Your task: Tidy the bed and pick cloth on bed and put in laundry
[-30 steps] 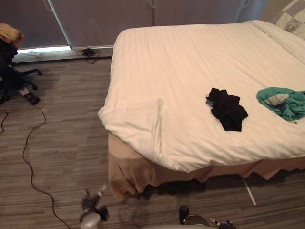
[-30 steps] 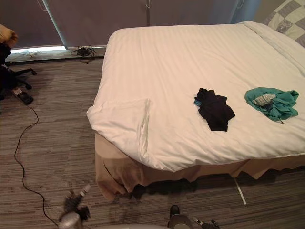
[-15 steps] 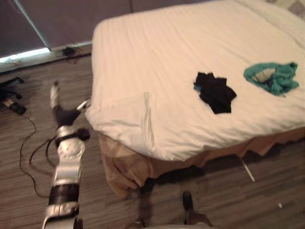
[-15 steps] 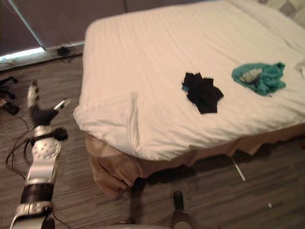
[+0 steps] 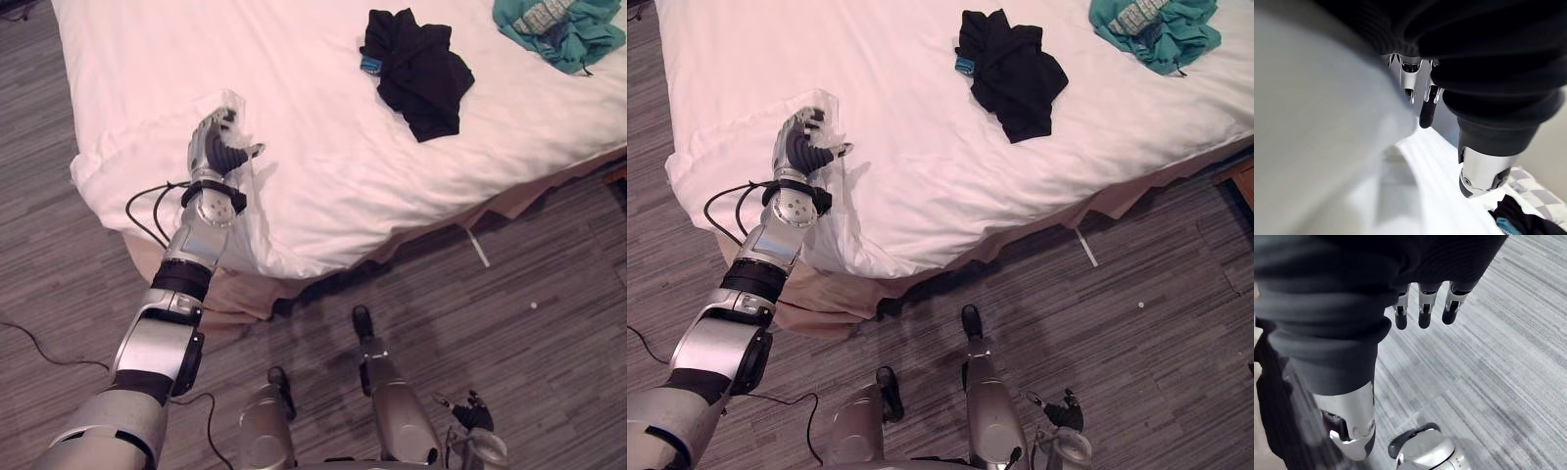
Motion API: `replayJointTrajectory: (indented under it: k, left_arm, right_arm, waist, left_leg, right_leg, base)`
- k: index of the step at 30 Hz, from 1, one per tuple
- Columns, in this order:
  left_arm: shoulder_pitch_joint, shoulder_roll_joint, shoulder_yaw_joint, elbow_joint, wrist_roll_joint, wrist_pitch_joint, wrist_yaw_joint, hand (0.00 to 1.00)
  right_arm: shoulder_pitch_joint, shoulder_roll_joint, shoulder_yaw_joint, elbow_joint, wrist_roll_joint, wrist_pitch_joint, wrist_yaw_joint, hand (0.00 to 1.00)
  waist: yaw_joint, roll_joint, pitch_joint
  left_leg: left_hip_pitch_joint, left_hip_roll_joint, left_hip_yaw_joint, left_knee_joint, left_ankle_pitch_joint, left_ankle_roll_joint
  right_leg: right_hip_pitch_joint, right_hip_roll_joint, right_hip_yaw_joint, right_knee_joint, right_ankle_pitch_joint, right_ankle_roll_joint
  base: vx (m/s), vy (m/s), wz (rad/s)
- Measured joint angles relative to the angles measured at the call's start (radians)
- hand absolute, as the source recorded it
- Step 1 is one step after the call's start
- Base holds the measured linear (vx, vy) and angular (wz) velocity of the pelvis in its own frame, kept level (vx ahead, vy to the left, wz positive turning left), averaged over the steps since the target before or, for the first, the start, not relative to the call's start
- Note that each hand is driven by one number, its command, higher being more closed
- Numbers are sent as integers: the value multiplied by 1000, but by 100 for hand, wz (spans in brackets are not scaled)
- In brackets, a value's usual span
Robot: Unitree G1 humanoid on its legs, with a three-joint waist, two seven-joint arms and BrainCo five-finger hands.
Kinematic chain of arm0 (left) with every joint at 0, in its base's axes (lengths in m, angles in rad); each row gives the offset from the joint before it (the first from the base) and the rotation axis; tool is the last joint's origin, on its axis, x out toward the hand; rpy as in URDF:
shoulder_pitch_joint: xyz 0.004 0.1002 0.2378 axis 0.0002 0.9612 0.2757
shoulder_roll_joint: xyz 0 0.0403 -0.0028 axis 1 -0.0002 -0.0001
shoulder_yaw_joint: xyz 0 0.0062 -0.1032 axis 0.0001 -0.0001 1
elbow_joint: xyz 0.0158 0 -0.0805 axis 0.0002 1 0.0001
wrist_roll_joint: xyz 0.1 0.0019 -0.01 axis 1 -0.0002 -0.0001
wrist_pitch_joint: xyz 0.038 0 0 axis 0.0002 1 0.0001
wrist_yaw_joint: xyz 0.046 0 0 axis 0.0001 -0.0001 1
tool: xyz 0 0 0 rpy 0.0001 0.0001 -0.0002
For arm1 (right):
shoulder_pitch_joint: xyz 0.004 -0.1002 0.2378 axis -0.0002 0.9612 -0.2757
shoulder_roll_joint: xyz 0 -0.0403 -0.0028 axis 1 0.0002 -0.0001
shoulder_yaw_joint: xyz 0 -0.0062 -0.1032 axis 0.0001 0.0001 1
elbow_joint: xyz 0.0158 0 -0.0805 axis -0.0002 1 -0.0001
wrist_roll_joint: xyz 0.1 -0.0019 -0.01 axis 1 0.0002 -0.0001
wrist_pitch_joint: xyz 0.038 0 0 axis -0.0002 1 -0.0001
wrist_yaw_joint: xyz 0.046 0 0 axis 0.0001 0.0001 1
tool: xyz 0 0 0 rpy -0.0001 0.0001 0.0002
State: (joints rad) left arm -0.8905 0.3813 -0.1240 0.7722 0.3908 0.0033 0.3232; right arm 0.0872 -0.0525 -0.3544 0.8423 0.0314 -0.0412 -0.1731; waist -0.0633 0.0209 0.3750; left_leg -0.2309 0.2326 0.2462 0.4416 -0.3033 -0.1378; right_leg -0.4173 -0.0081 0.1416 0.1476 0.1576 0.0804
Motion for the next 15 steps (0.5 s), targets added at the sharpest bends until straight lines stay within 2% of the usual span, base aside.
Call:
replayJointTrajectory:
  k: [3,8,11,12,14,15]
  left_arm:
    - [1,-19,7,48,46,2,-39,100]
    - [86,-18,27,63,64,-1,-79,100]
    - [254,13,114,32,61,-21,-103,100]
    - [287,23,129,24,60,-24,-105,100]
    - [490,59,222,-39,49,-31,-107,100]
    - [511,60,232,-47,46,-31,-106,100]
  right_arm:
    - [7,1,-1,0,6,2,0,0]
    - [9,-17,-43,-2,7,7,0,0]
    - [7,-78,-153,-5,20,12,-3,0]
    - [6,-89,-167,-5,23,14,-6,0]
    - [21,-140,-202,-82,38,29,-38,0]
    - [24,-144,-202,-96,37,29,-41,0]
  waist:
    - [17,0,0]
    - [24,0,-2]
    - [23,2,-25]
    - [23,3,-34]
    - [23,8,-78]
    - [23,9,-82]
  left_leg:
    - [15,-4,1,3,-3,5]
    - [100,-8,1,-37,-1,5]
    - [168,-44,4,-131,42,4]
    - [175,-47,5,-143,48,2]
    - [228,-58,4,-216,78,-4]
    - [234,-59,4,-222,80,-4]
  right_leg:
    - [9,-8,-4,22,-16,2]
    - [82,-16,-24,27,-42,2]
    - [117,-45,-33,24,-57,7]
    - [120,-47,-34,23,-57,7]
    - [155,-50,-40,-6,-58,7]
    - [160,-50,-41,-9,-58,7]
  base:
    - [-8,7,6]
    - [28,20,9]
    - [71,38,15]
    - [97,24,9]
    - [95,11,5]
    - [76,3,14]
